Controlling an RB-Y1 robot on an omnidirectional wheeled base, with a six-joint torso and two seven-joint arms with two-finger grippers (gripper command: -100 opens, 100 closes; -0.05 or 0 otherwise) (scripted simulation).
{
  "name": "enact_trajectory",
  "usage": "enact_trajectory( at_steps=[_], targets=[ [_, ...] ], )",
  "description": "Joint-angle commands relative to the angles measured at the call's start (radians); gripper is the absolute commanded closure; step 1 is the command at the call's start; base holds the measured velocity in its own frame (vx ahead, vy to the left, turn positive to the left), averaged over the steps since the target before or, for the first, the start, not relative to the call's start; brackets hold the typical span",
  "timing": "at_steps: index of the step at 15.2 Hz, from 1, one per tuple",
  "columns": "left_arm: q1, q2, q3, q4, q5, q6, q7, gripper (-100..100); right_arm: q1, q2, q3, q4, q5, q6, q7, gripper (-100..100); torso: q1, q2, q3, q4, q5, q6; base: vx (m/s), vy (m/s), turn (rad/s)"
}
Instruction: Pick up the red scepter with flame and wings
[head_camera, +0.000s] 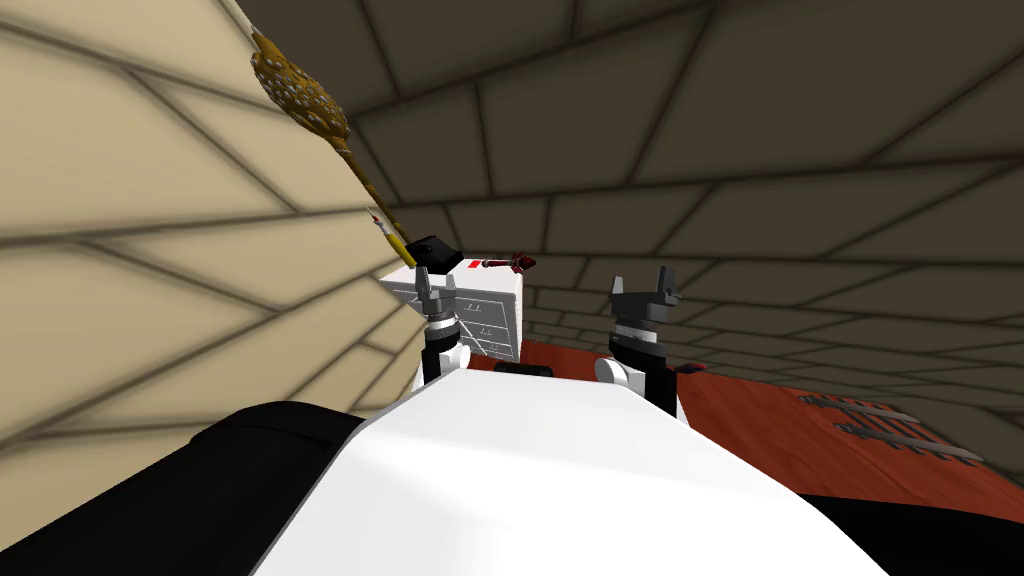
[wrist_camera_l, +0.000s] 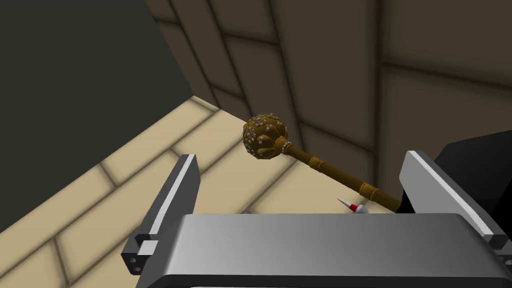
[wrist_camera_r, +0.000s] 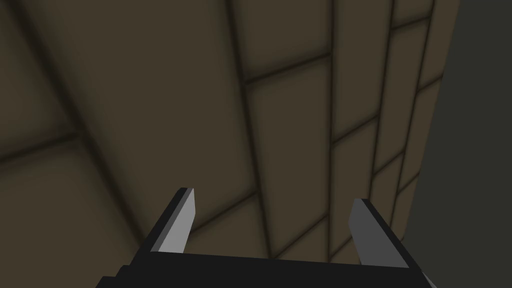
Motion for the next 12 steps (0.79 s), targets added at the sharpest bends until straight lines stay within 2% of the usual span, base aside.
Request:
enact_trajectory(
  at_steps=[1,2,4,5,6,7,8,9,10,11,12],
  targets=[
    [-0.014,0.043,0.002,0.006,-0.001,0.018,0.001,-100,0.0,0.0,0.0,0.0,0.0,0.0,0.0,0,0.0,0.0,0.0,0.0,0.0,0.0,-0.049,0.008,0.024],
    [-0.014,0.043,0.002,0.006,-0.001,0.018,0.001,-100,0.0,0.0,0.0,0.0,0.0,0.0,0.0,0,0.001,0.002,0.001,0.0,0.0,0.0,-0.091,0.019,0.02],
    [-0.049,0.099,0.007,0.022,-0.003,0.062,0.003,-100,0.0,0.0,0.0,0.0,0.0,0.0,0.0,0,0.002,0.006,0.003,0.001,0.0,0.0,-0.117,0.017,0.013],
    [-0.049,0.104,0.007,0.022,-0.003,0.062,0.003,-100,0.0,0.0,0.0,0.0,0.0,0.0,0.0,0,0.002,0.008,0.004,0.002,0.0,0.0,-0.11,-0.006,0.011],
    [-0.072,0.133,0.01,0.032,-0.005,0.092,0.004,-100,0.0,0.0,0.0,0.0,0.0,0.0,0.0,0,0.001,0.008,0.004,0.002,0.0,0.0,-0.101,0.0,0.015],
    [-0.072,0.133,0.01,0.032,-0.005,0.092,0.004,-100,0.0,0.0,0.0,0.0,0.0,0.0,0.0,0,0.001,0.008,0.004,0.002,0.0,0.0,-0.081,0.009,0.01],
    [-0.1,0.161,0.014,0.045,-0.007,0.128,0.005,-100,0.0,0.0,0.0,0.0,0.0,0.0,0.0,0,0.001,0.007,0.004,0.002,0.0,0.0,-0.066,0.007,0.011],
    [-0.1,0.161,0.014,0.045,-0.007,0.128,0.005,-100,0.0,0.0,0.0,0.0,0.0,0.0,0.0,0,0.001,0.006,0.003,0.001,0.0,0.0,-0.052,0.004,0.007],
    [-0.132,0.188,0.018,0.059,-0.009,0.162,0.007,-100,0.0,0.0,0.0,0.0,0.0,0.0,0.0,0,0.001,0.005,0.003,0.001,0.0,0.0,-0.048,0.001,0.014],
    [-0.132,0.188,0.018,0.059,-0.009,0.169,0.007,-100,0.0,0.0,0.0,0.0,0.0,0.0,0.0,0,0.001,0.004,0.002,0.001,0.0,0.0,-0.045,-0.003,0.01],
    [-0.168,0.212,0.023,0.075,-0.011,0.201,0.009,-100,0.0,0.0,0.0,0.0,0.0,0.0,0.0,0,0.0,0.004,0.002,0.001,0.0,0.0,-0.049,0.001,0.015]
  ],
)
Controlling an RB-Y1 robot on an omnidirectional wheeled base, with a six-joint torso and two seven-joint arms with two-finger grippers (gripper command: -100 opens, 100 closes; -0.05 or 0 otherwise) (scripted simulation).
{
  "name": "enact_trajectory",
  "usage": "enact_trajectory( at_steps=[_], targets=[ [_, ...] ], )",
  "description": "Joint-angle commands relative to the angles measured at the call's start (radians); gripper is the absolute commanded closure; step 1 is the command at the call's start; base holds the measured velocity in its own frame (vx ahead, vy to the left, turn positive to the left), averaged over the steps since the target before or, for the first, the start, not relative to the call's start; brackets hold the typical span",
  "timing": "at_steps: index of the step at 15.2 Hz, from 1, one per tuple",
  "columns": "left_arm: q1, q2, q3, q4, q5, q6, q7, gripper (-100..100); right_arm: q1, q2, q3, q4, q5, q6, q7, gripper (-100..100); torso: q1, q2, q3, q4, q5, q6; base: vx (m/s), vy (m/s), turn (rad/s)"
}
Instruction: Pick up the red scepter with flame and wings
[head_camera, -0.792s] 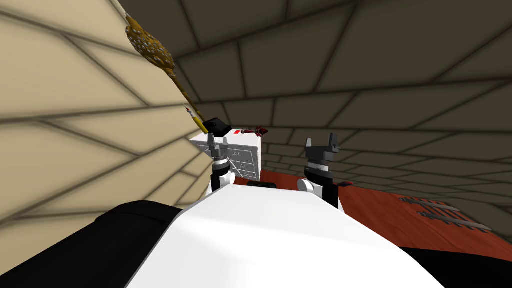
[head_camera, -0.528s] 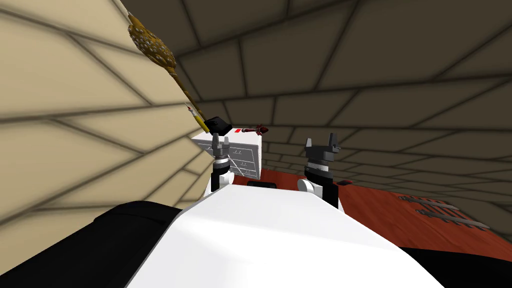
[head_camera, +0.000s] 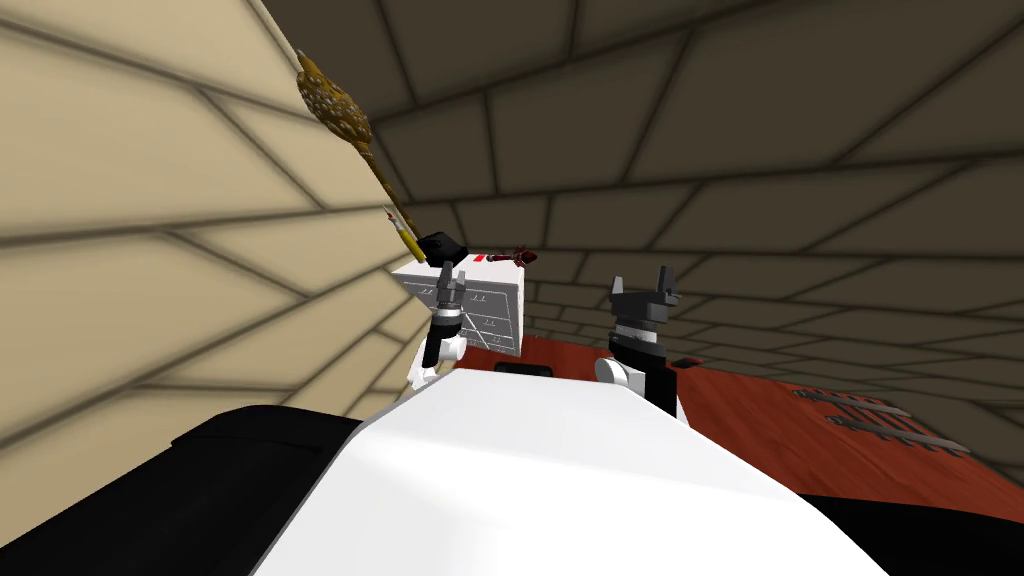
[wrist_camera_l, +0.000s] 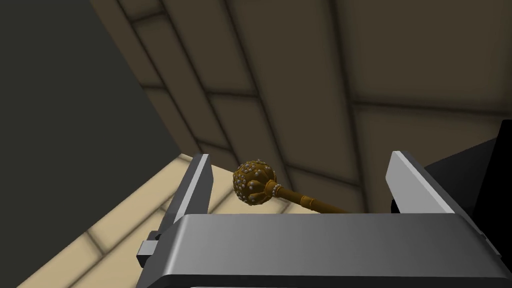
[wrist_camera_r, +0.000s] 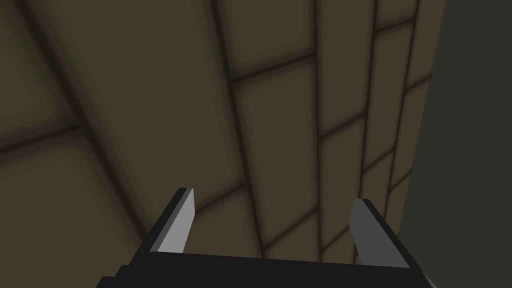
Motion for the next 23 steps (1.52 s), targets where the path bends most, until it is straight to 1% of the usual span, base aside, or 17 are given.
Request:
enact_trajectory(
  at_steps=[1,2,3,4,5,7,8,10,11,13,14,15,17,18,20,21,23],
  targets=[
    [-0.028,0.022,0.006,0.014,-0.001,0.045,0.003,-100,0.0,0.0,0.0,0.0,0.0,0.0,0.0,0,0.0,0.0,0.0,0.0,0.0,0.0,-0.045,0.003,0.011],
    [-0.028,0.022,0.006,0.014,-0.001,0.045,0.003,-100,0.0,0.0,0.0,0.0,0.0,0.0,0.0,0,0.0,0.0,0.0,0.0,0.0,0.0,-0.029,0.001,0.002],
    [-0.067,0.045,0.011,0.031,-0.003,0.082,0.005,-100,0.0,0.0,0.0,0.0,0.0,0.0,0.0,0,0.0,-0.001,0.0,0.0,0.0,0.0,-0.029,-0.001,0.011],
    [-0.067,0.045,0.011,0.031,-0.003,0.095,0.005,-100,0.0,0.0,0.0,0.0,0.0,0.0,0.0,0,0.0,-0.001,-0.001,0.0,0.0,0.0,-0.031,-0.001,0.01],
    [-0.099,0.067,0.017,0.05,-0.006,0.123,0.007,-100,0.0,0.0,0.0,0.0,0.0,0.0,0.0,0,0.0,-0.001,-0.001,0.0,0.0,0.0,-0.036,0.002,0.017],
    [-0.109,0.067,0.017,0.05,-0.006,0.15,0.007,-100,0.0,0.0,0.0,0.0,0.0,0.0,0.0,0,0.0,-0.001,-0.001,0.0,0.0,0.0,-0.031,0.005,0.006],
    [-0.152,0.086,0.023,0.07,-0.009,0.186,0.01,-100,0.0,0.0,0.0,0.0,0.0,0.0,0.0,0,0.0,-0.002,-0.001,0.0,0.0,0.0,-0.028,0.002,0.012],
    [-0.154,0.086,0.023,0.07,-0.009,0.208,0.01,-100,0.0,0.0,0.0,0.0,0.0,0.0,0.0,0,0.0,-0.002,-0.001,0.0,0.0,0.0,-0.023,-0.002,0.006],
    [-0.197,0.104,0.029,0.092,-0.012,0.238,0.012,-100,0.0,0.0,0.0,0.0,0.0,0.0,0.0,0,0.0,-0.002,-0.001,0.0,0.0,0.0,-0.021,-0.002,0.012],
    [-0.202,0.104,0.029,0.092,-0.012,0.27,0.012,-100,0.0,0.0,0.0,0.0,0.0,0.0,0.0,0,0.0,-0.002,-0.001,-0.001,0.0,0.0,-0.02,-0.001,0.007],
    [-0.239,0.121,0.036,0.115,-0.016,0.294,0.015,-100,0.0,0.0,0.0,0.0,0.0,0.0,0.0,0,0.0,-0.002,-0.001,-0.001,0.0,0.0,-0.018,-0.001,0.013],
    [-0.252,0.121,0.036,0.115,-0.016,0.314,0.015,-100,0.0,0.0,0.0,0.0,0.0,0.0,0.0,0,0.0,-0.003,-0.001,-0.001,0.0,0.0,-0.02,-0.001,0.013],
    [-0.252,0.121,0.036,0.115,-0.016,0.335,0.015,-100,0.0,0.0,0.0,0.0,0.0,0.0,0.0,0,-0.001,-0.003,-0.002,-0.001,0.0,0.0,-0.012,-0.001,-0.001],
    [-0.297,0.136,0.043,0.138,-0.019,0.37,0.017,-100,0.0,0.0,0.0,0.0,0.0,0.0,0.0,0,0.0,-0.003,-0.002,-0.001,0.0,0.0,-0.012,0.0,0.013],
    [-0.304,0.136,0.043,0.138,-0.019,0.402,0.017,-100,0.0,0.0,0.0,0.0,0.0,0.0,0.0,0,0.0,-0.003,-0.002,-0.001,0.0,0.0,-0.013,-0.001,0.007],
    [-0.341,0.149,0.051,0.163,-0.023,0.427,0.02,-100,0.0,0.0,0.0,0.0,0.0,0.0,0.0,0,0.0,-0.003,-0.002,-0.001,0.0,0.0,-0.013,0.0,0.012],
    [-0.358,0.149,0.051,0.163,-0.023,0.468,0.02,-100,0.0,0.0,0.0,0.0,0.0,0.0,0.0,0,0.0,-0.003,-0.002,-0.001,0.0,0.0,-0.012,-0.002,0.006]
  ],
)
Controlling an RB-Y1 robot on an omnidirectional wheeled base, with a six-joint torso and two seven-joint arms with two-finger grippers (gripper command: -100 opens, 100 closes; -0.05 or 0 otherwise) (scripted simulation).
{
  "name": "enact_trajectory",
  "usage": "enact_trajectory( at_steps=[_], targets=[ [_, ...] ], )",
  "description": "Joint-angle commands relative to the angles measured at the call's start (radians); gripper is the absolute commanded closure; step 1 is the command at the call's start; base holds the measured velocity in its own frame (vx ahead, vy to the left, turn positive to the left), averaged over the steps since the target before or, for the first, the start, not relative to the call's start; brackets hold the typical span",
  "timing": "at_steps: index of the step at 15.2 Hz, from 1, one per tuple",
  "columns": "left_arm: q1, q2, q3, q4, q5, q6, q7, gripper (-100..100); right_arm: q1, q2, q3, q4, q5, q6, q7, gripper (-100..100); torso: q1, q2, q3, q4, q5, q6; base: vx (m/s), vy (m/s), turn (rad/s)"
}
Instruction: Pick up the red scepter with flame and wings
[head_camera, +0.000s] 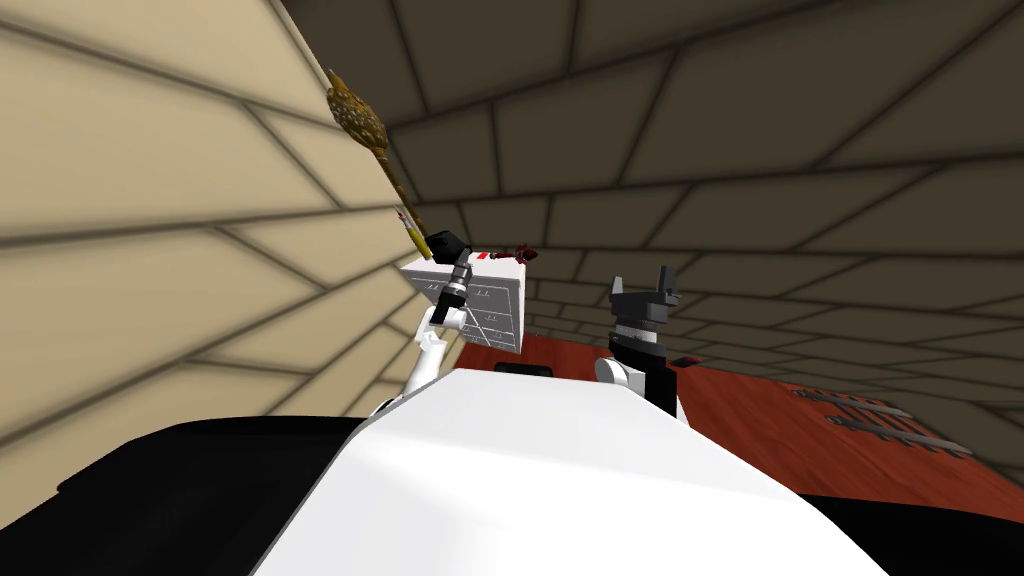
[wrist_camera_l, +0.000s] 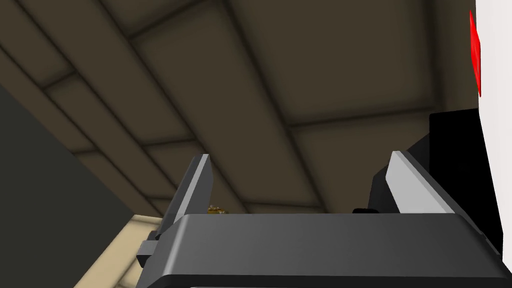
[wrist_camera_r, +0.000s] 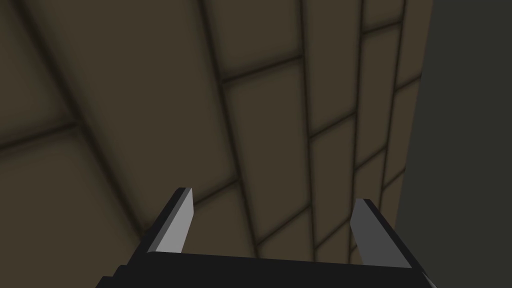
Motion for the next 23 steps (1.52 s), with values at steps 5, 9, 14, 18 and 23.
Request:
enact_trajectory(
  at_steps=[5,9,14,18,23],
  targets=[
    [-0.069,0.014,0.009,0.027,-0.004,0.11,0.004,-100,0.0,0.0,0.0,0.0,0.0,0.0,0.0,0,0.0,0.0,0.0,0.0,0.0,0.0,-0.007,-0.002,0.005],
    [-0.126,0.024,0.017,0.054,-0.008,0.185,0.006,-100,0.0,0.0,0.0,0.0,0.0,0.0,0.0,0,0.0,0.0,0.0,0.0,0.0,0.0,-0.005,-0.002,0.006],
    [-0.232,0.038,0.033,0.108,-0.015,0.295,0.012,-100,0.0,0.0,0.0,0.0,0.0,0.0,0.0,0,0.0,0.0,0.0,0.0,0.0,0.0,-0.003,-0.001,0.007],
    [-0.288,0.043,0.041,0.136,-0.019,0.376,0.015,-100,0.0,0.0,0.0,0.0,0.0,0.0,0.0,0,0.0,-0.001,0.0,0.0,0.0,0.0,-0.001,-0.002,0.006],
    [-0.362,0.046,0.049,0.164,-0.023,0.474,0.018,-100,0.0,0.0,0.0,0.0,0.0,0.0,0.0,0,0.0,-0.001,0.0,0.0,0.0,0.0,0.0,-0.002,0.004]
  ],
)
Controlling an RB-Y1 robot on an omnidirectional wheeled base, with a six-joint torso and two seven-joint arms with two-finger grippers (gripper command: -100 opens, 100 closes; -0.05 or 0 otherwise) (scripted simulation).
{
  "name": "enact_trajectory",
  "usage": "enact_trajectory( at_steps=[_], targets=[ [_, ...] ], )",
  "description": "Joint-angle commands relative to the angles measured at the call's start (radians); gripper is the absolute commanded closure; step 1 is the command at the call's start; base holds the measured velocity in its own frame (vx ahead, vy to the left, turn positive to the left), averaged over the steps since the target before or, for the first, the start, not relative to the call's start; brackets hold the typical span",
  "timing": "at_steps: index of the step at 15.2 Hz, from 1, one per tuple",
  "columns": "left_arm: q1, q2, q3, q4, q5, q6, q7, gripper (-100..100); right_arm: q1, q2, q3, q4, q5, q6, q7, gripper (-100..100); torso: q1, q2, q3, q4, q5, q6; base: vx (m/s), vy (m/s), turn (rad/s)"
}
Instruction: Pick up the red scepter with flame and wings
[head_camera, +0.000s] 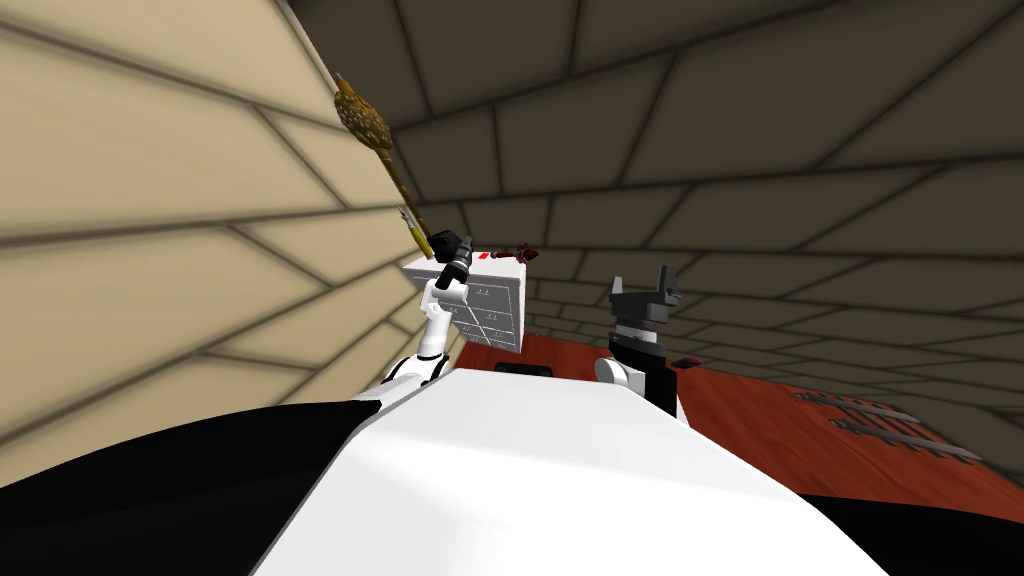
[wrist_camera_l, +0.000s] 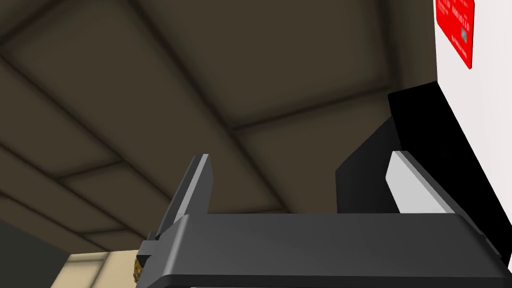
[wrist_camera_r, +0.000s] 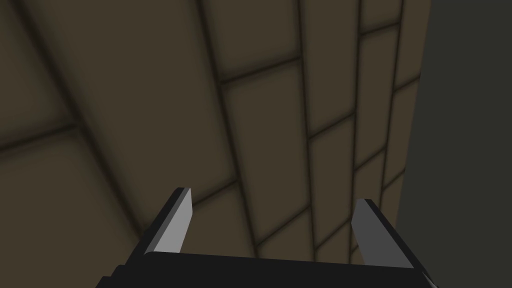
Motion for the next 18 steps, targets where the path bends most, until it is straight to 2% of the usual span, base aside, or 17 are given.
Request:
enact_trajectory(
  at_steps=[1,2,3,4,5,6,7,10,11,12,14,15,18],
  targets=[
    [-0.024,0.006,0.004,0.015,0.003,0.05,0.002,-100,0.0,0.0,0.0,0.0,0.0,0.0,0.0,0,0.0,0.0,0.0,0.0,0.0,0.0,0.0,0.0,0.0],
    [-0.024,0.006,0.004,0.015,0.003,0.051,0.002,-100,0.0,0.0,0.0,0.0,0.0,0.0,0.0,0,0.0,0.0,0.0,0.0,0.0,0.0,0.0,0.0,0.0],
    [-0.067,0.007,0.012,0.043,-0.001,0.089,0.005,-100,0.0,0.0,0.0,0.0,0.0,0.0,0.0,0,0.0,0.0,0.0,0.0,0.0,0.0,0.001,-0.003,0.012],
    [-0.083,0.007,0.012,0.043,-0.001,0.108,0.005,-100,0.0,0.0,0.0,0.0,0.0,0.0,0.0,0,0.0,0.0,0.0,0.0,0.0,0.0,0.002,-0.004,0.012],
    [-0.083,0.007,0.012,0.043,-0.001,0.131,0.005,-100,0.0,0.0,0.0,0.0,0.0,0.0,0.0,0,0.0,0.0,0.0,0.0,0.0,0.0,0.0,0.0,0.0],
    [-0.083,0.007,0.012,0.043,-0.001,0.131,0.005,-100,0.0,0.0,0.0,0.0,0.0,0.0,0.0,0,0.0,0.0,0.0,0.0,0.0,0.0,0.0,0.0,0.0],
    [-0.131,0.006,0.021,0.072,-0.005,0.168,0.008,-100,0.0,0.0,0.0,0.0,0.0,0.0,0.0,0,0.0,0.0,0.0,0.0,0.0,0.0,0.002,-0.004,0.011],
    [-0.143,0.006,0.021,0.072,-0.005,0.211,0.008,-100,0.0,0.0,0.0,0.0,0.0,0.0,0.0,0,0.0,0.0,0.0,0.0,0.0,0.0,0.001,-0.002,0.004],
    [-0.189,0.004,0.029,0.1,-0.009,0.243,0.011,-100,0.0,0.0,0.0,0.0,0.0,0.0,0.0,0,0.0,0.0,0.0,0.0,0.0,0.0,0.003,-0.003,0.011],
    [-0.202,0.004,0.029,0.1,-0.009,0.262,0.011,-100,0.0,0.0,0.0,0.0,0.0,0.0,0.0,0,0.0,0.0,0.0,0.0,0.0,0.0,0.005,-0.005,0.01],
    [-0.202,0.004,0.029,0.1,-0.009,0.291,0.011,-100,0.0,0.0,0.0,0.0,0.0,0.0,0.0,0,0.0,0.0,0.0,0.0,0.0,0.0,0.003,-0.002,0.0],
    [-0.248,0.0,0.037,0.129,-0.013,0.319,0.014,-100,0.0,0.0,0.0,0.0,0.0,0.0,0.0,0,0.0,0.0,0.0,0.0,0.0,0.0,0.005,-0.002,0.01],
    [-0.26,0.0,0.037,0.129,-0.013,0.37,0.014,-100,0.0,0.0,0.0,0.0,0.0,0.0,0.0,0,0.0,0.0,0.0,0.0,0.0,0.0,0.007,-0.003,0.003]
  ],
)
